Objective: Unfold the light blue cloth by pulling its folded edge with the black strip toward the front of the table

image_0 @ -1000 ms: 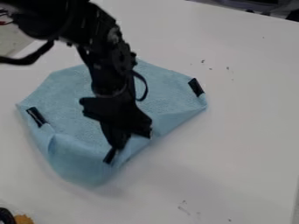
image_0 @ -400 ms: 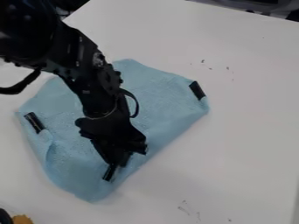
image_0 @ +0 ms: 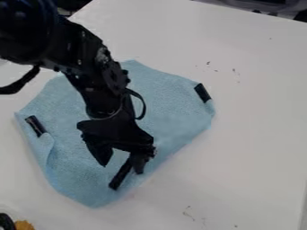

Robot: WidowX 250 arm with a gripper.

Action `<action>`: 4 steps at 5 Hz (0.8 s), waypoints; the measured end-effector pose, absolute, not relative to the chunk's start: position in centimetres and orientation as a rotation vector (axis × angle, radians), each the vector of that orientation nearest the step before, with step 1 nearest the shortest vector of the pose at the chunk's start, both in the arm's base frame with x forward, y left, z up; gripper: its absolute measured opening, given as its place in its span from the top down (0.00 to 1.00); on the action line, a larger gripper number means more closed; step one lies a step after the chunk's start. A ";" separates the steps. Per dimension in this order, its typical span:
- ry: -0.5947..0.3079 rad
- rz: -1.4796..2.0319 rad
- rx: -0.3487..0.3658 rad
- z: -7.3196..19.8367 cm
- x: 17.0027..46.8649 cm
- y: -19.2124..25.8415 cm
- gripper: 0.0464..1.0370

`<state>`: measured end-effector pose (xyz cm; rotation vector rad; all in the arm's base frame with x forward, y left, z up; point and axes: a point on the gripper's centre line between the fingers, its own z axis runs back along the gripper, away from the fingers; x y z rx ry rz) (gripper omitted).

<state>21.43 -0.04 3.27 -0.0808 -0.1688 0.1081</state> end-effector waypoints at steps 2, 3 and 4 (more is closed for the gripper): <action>-0.178 0.149 -0.114 4.9 19.8 -3.1 0.04; -0.171 0.071 -0.046 5.2 19.6 -3.0 0.04; -0.177 0.004 -0.028 5.5 20.1 -2.9 0.04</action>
